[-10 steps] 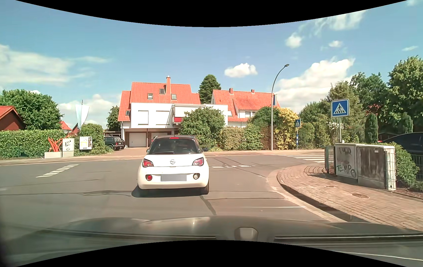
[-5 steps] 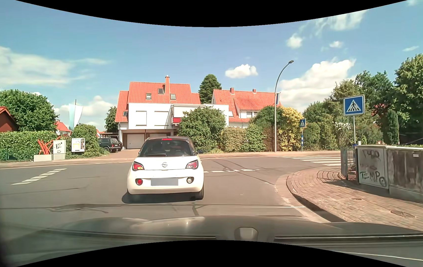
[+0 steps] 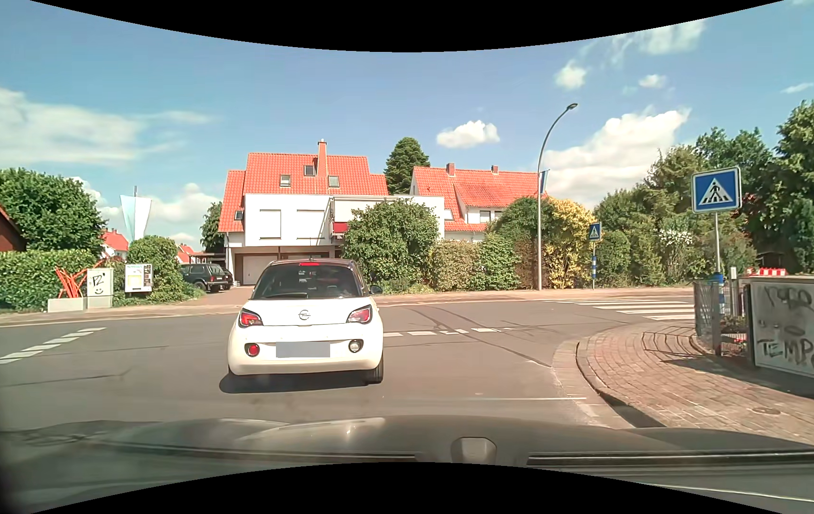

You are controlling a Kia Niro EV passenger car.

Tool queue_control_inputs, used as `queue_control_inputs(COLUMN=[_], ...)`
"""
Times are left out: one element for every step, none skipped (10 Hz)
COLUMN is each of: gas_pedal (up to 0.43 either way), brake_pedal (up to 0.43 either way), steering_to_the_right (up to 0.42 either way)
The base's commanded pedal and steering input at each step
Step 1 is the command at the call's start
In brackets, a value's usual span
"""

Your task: Follow the waypoints while adhering to traffic rules and regulations

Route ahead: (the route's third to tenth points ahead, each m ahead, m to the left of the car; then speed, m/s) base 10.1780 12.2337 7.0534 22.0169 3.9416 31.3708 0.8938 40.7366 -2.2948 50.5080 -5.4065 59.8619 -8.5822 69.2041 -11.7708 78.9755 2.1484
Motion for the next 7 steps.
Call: queue_control_inputs(gas_pedal=[0.0, 0.0, 0.0, 0.0, 0.0, 0.0, 0.047], brake_pedal=[0.091, 0.091, 0.055, 0.006, 0.006, 0.006, 0.006], steering_to_the_right=[-0.043, -0.051, -0.058, -0.063, -0.066, -0.072, -0.082])
